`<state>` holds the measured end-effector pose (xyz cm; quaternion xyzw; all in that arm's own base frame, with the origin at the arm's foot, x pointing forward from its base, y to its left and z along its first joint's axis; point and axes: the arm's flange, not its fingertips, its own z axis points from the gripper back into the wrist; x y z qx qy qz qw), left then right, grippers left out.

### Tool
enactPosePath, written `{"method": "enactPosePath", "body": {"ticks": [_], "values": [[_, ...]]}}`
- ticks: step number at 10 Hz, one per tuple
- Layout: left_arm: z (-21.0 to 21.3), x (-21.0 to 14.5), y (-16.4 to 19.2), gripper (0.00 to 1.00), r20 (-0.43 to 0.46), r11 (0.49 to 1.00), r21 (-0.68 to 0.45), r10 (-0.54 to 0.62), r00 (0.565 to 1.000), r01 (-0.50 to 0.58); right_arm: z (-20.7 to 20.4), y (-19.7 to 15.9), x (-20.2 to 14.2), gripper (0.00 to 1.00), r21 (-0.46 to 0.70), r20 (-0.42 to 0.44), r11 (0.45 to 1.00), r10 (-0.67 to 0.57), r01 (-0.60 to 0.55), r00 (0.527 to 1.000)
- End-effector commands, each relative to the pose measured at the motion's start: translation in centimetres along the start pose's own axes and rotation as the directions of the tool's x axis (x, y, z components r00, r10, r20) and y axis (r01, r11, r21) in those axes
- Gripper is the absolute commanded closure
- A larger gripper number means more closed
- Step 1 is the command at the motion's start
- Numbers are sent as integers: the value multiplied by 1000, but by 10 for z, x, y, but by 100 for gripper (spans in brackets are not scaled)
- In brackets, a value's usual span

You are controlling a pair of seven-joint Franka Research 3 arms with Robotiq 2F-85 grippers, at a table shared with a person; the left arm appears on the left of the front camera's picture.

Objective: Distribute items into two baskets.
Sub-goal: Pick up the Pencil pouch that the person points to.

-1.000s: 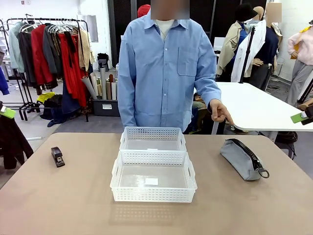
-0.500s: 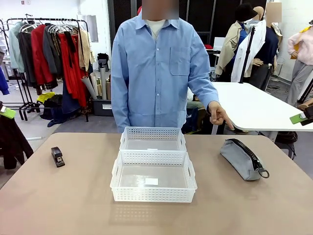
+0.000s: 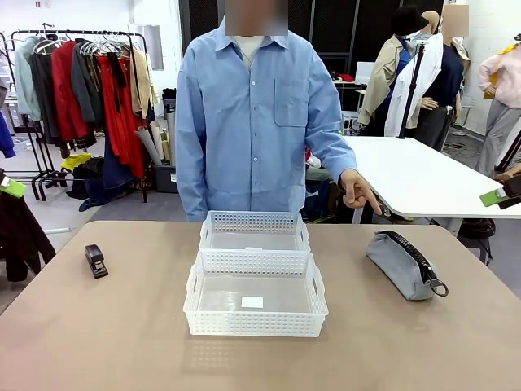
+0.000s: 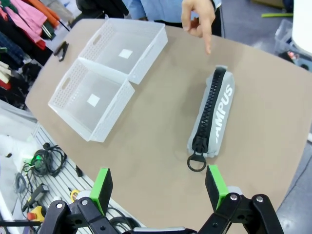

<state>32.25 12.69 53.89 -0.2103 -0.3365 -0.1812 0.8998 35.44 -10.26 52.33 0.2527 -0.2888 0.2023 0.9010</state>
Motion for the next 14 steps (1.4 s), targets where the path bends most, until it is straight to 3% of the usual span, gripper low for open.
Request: {"method": "enactPosePath", "body": {"ticks": [1, 6, 9, 14], "values": [[0, 0, 0, 0, -1, 1000, -2, 1, 1000, -1, -12, -6, 34, 0, 14, -70, 1000, 6, -5, 998], [0, 0, 0, 0, -1, 1000, -2, 1, 1000, -1, -68, -20, 92, 0, 12, -282, 999, 32, -30, 959], [0, 0, 0, 0, -1, 1000, -2, 1, 1000, -1, -103, -29, 110, 0, -89, -411, 994, 22, -64, 912], [0, 0, 0, 0, -1, 1000, -2, 1, 1000, -1, -158, -48, 110, 0, -258, -486, 960, -31, -109, 873]]}}
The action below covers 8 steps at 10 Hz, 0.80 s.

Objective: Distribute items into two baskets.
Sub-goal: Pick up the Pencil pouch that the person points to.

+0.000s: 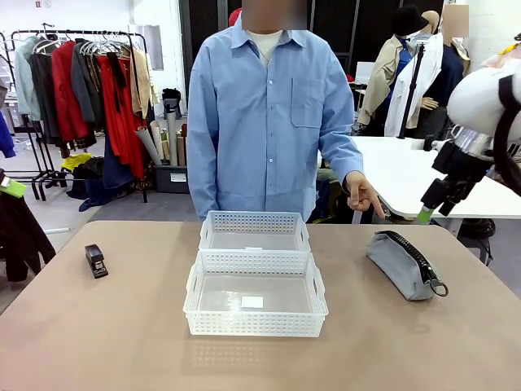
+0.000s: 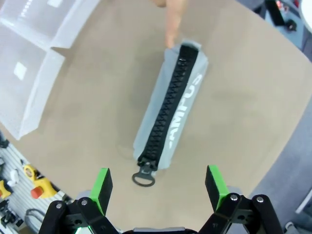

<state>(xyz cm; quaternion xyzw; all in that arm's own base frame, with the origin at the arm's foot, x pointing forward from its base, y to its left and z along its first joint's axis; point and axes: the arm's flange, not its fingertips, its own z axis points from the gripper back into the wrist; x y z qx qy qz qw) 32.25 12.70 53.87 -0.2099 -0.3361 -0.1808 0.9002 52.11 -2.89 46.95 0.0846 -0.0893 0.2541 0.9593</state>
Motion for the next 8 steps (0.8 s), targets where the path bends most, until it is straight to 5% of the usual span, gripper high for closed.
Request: {"method": "enactPosePath", "body": {"ticks": [1, 8], "values": [[0, 0, 0, 0, 0, 1000, -3, 0, 1000, 0, -17, -2, 8, 0, -80, -34, 996, -53, 50, 998], [0, 0, 0, 0, 0, 1000, -3, 0, 1000, 0, -81, 3, 8, 0, -94, -98, 993, -75, 66, 992]]}}
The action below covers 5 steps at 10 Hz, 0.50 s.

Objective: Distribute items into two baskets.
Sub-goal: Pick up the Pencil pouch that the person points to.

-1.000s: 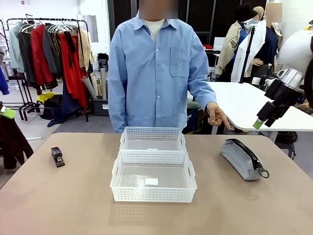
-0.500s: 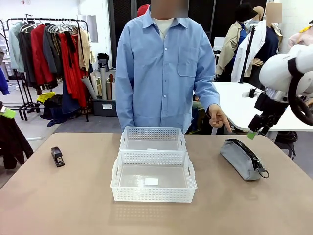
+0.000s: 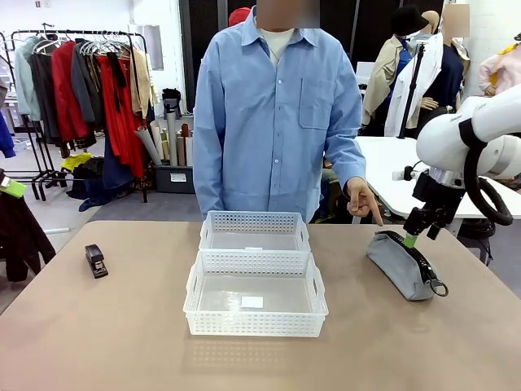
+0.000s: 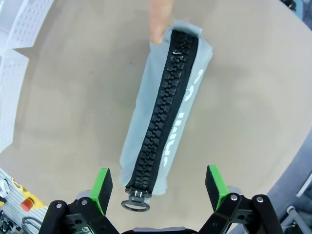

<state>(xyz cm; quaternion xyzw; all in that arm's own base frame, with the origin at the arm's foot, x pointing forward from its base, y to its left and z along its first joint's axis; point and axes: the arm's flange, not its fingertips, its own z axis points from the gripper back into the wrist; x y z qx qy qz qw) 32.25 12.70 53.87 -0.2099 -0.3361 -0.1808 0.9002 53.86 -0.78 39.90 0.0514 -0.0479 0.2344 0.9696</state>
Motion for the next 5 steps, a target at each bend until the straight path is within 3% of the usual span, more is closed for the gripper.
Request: {"method": "enactPosePath", "body": {"ticks": [1, 5], "values": [[0, 0, 0, 0, 0, 1000, -3, 0, 1000, 0, -16, 3, -2, 0, -44, -9, 998, -36, 36, 999], [0, 0, 0, 0, 0, 1000, -3, 0, 1000, 0, -45, 11, -5, 0, -66, 24, 994, -82, 84, 996]]}}
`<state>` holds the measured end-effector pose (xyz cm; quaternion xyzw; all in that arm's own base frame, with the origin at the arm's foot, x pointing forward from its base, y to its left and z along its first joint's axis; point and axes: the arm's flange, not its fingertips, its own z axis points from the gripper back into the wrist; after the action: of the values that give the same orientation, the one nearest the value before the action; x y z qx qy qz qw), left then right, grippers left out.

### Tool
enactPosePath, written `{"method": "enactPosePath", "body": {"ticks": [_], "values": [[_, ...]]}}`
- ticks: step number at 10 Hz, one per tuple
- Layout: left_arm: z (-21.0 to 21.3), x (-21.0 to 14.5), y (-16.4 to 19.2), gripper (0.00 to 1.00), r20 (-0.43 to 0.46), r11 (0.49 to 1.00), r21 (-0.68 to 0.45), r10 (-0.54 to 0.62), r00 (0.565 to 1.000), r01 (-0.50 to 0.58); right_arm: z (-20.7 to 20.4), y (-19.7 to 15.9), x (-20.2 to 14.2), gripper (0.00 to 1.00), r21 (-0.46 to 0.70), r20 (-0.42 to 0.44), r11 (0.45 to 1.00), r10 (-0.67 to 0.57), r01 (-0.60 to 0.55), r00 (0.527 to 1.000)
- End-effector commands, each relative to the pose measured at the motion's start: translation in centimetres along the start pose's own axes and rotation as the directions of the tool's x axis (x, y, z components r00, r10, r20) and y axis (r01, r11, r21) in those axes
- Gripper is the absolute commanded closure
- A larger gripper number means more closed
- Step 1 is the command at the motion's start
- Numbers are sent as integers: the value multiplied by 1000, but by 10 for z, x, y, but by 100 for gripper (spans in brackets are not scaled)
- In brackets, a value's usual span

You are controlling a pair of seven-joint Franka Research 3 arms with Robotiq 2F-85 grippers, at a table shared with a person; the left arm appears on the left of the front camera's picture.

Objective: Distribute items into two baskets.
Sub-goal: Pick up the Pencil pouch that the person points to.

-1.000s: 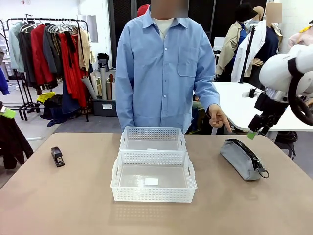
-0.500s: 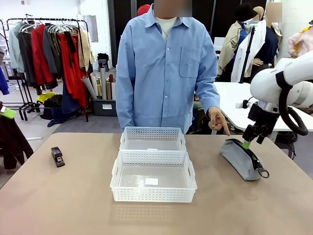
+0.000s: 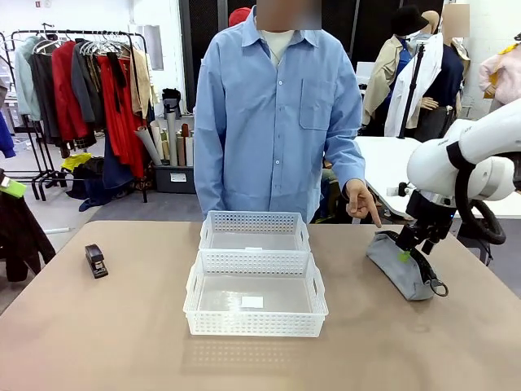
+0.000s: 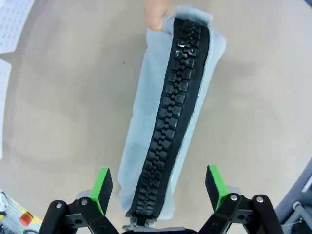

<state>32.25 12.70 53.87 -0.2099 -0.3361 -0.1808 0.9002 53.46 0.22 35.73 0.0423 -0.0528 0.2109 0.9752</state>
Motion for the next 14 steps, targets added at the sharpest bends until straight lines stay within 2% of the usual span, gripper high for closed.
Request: {"method": "enactPosePath", "body": {"ticks": [1, 4, 9, 11, 12, 14], "values": [[0, 0, 0, 0, 0, 1000, -3, 0, 1000, 0, -6, 4, -2, 0, -64, 23, 997, -45, 46, 999], [0, 0, 0, 0, 0, 1000, -3, 0, 1000, 0, -14, 1, -2, 0, -118, 67, 990, -72, 80, 995], [0, 0, 0, 0, 0, 1000, -3, 0, 1000, 0, -20, -3, 2, 0, -83, 76, 992, -93, 99, 993], [0, 0, 0, 0, 0, 1000, -3, 0, 1000, 0, -22, -4, 1, 18, -76, 77, 992, -91, 97, 993], [0, 0, 0, 0, 0, 1000, -3, 0, 1000, 0, -23, -4, 0, 32, -75, 74, 993, -86, 91, 994], [0, 0, 0, 0, 0, 1000, -3, 0, 1000, 0, -24, -4, 1, 68, -71, 70, 994, -78, 83, 995]]}}
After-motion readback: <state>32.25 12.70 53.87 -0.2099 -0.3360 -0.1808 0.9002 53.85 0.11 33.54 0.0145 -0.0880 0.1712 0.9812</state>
